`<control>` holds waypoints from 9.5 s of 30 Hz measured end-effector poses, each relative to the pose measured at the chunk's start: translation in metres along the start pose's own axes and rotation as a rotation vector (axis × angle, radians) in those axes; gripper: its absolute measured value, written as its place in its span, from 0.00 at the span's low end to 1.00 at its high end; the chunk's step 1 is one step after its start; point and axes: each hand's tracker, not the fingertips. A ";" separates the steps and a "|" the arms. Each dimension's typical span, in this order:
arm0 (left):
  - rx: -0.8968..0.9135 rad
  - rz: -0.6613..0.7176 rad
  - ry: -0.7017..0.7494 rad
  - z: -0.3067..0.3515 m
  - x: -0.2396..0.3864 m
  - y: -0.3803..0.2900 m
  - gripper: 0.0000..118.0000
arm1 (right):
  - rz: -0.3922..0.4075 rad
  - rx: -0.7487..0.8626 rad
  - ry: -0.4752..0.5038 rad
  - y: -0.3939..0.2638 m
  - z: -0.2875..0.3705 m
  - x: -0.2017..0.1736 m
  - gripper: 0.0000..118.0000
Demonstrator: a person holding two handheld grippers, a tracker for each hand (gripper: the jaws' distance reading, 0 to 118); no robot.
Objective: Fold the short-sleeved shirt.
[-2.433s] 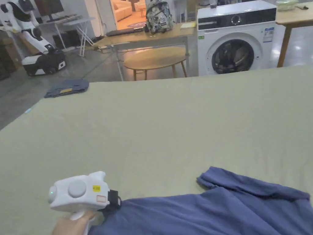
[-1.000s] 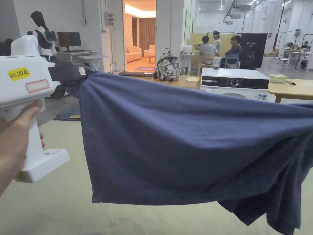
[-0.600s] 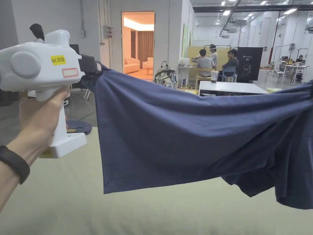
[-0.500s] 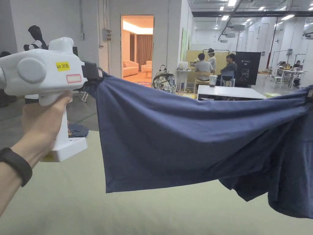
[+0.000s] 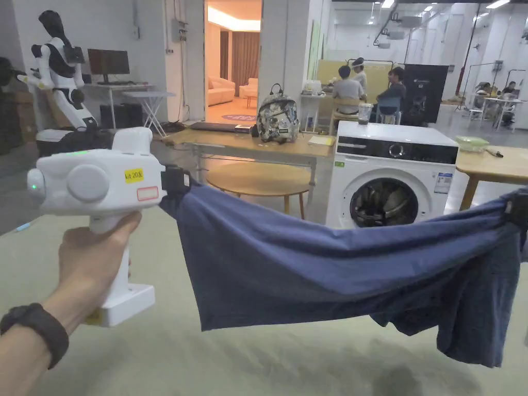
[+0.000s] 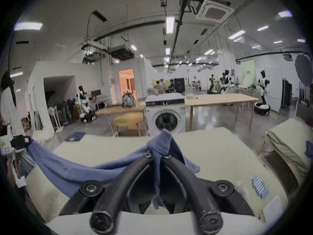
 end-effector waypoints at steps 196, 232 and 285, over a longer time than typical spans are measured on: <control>0.018 -0.100 0.045 0.271 0.089 -0.228 0.54 | 0.018 -0.140 -0.023 -0.261 0.273 0.039 0.52; -0.702 0.038 0.167 -0.097 -0.027 -0.274 0.20 | -0.089 -0.302 -0.057 -0.305 0.242 0.061 0.00; 0.222 -0.095 0.021 0.157 0.054 0.136 0.00 | 0.088 0.253 -0.042 0.175 0.179 0.008 0.00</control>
